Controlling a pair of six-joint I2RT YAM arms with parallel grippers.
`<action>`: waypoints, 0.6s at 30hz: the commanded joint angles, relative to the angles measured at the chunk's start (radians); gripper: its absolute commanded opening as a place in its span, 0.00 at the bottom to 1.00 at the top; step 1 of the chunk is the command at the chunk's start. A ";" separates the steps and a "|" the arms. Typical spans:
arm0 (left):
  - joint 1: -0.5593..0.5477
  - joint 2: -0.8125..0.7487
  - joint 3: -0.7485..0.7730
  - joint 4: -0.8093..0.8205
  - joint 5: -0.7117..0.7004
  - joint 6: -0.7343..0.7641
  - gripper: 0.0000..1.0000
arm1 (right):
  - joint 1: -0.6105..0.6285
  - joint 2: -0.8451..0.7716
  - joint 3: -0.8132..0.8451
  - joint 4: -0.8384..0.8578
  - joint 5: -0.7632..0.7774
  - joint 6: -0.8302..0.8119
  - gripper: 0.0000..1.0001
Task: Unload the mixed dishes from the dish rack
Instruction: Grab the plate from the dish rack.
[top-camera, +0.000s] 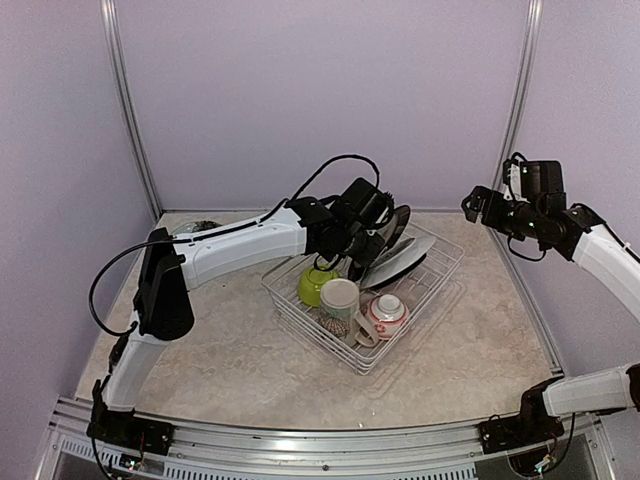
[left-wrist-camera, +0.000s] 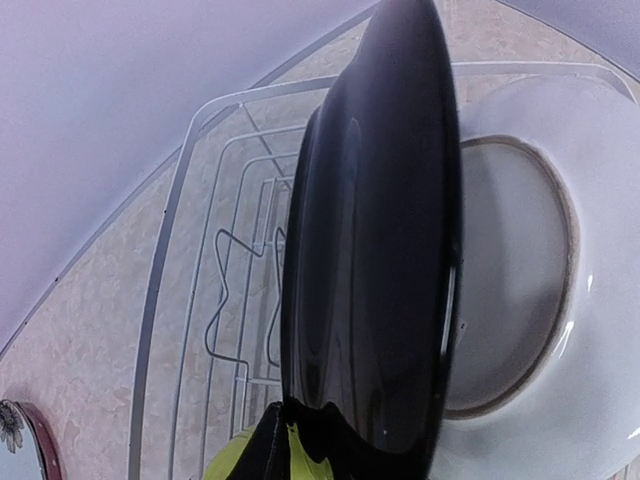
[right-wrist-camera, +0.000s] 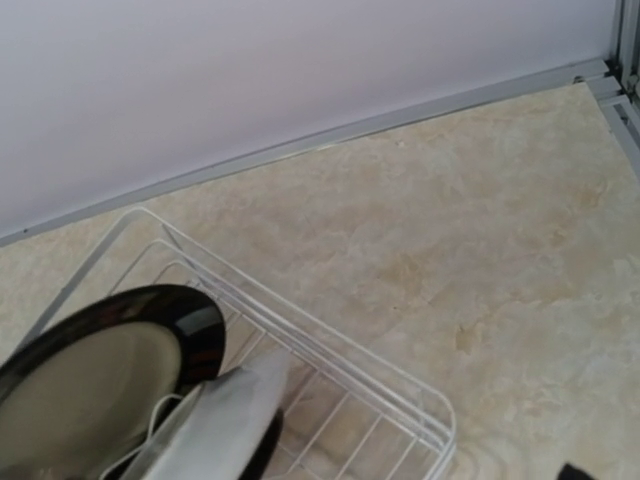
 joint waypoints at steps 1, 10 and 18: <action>0.008 -0.157 0.006 -0.025 0.091 -0.080 0.00 | -0.002 0.004 -0.021 0.013 0.000 -0.004 1.00; -0.003 -0.135 0.113 -0.051 -0.006 -0.065 0.00 | -0.002 0.012 -0.033 0.024 -0.006 0.000 1.00; -0.083 -0.124 0.024 0.159 -0.202 0.237 0.00 | -0.002 0.018 -0.041 0.026 -0.007 0.002 1.00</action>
